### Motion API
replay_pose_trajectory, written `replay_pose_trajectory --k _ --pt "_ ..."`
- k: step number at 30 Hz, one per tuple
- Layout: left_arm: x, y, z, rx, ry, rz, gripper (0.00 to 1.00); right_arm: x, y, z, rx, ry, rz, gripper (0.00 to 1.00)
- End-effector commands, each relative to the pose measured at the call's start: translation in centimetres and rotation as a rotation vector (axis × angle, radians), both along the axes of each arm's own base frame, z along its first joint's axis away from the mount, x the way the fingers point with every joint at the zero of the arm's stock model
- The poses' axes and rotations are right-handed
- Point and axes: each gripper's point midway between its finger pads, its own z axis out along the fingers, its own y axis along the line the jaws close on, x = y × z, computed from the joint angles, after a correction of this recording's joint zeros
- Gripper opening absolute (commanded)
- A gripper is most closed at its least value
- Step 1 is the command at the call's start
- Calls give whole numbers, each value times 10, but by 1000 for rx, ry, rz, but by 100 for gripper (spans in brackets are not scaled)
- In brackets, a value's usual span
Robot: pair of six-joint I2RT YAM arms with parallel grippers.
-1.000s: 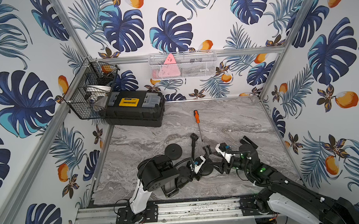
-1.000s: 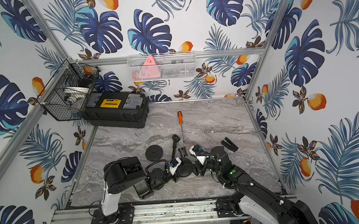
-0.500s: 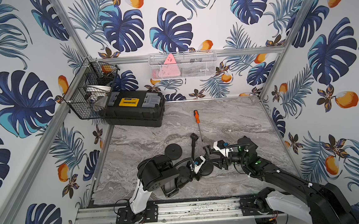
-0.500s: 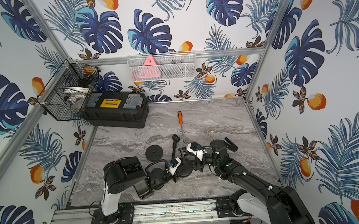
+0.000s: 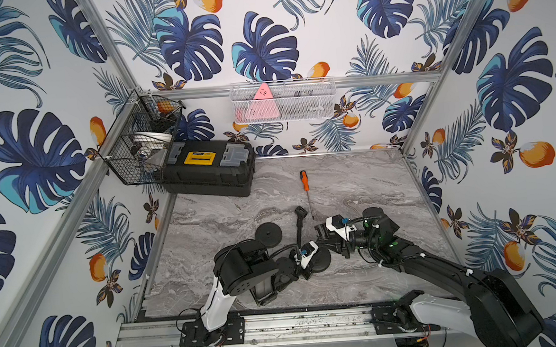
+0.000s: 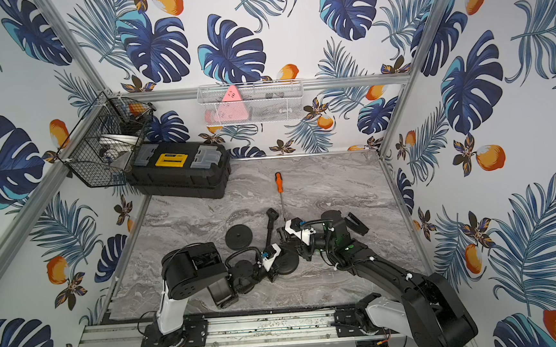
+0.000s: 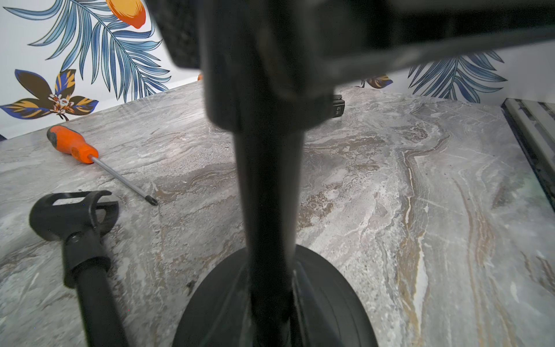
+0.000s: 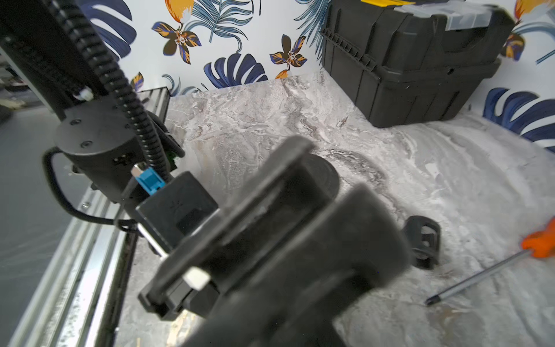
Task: Assemble a microphone stand
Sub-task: Screw the microphone stand pole into the microphone stand base.
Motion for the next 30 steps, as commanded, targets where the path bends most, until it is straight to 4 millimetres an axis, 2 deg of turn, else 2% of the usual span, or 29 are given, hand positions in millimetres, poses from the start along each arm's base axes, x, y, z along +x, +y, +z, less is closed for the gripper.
replay_pose_trajectory --k 1,6,11,19,25,30 --pt "-3 0 -11 43 14 -19 23 -7 6 7 19 0 66 20" --pt "-3 -1 -10 42 12 -17 24 -11 8 4 19 26 97 0" --pt "-2 0 -9 42 9 -12 24 -19 6 -5 17 60 106 0" --pt "-1 1 -9 42 9 -8 26 -22 0 -23 -14 64 3 0" --pt "-1 3 -5 38 4 2 29 -29 8 -37 -81 36 -67 0" --pt "-1 4 -1 27 3 2 32 -26 10 -45 -104 56 -179 0"
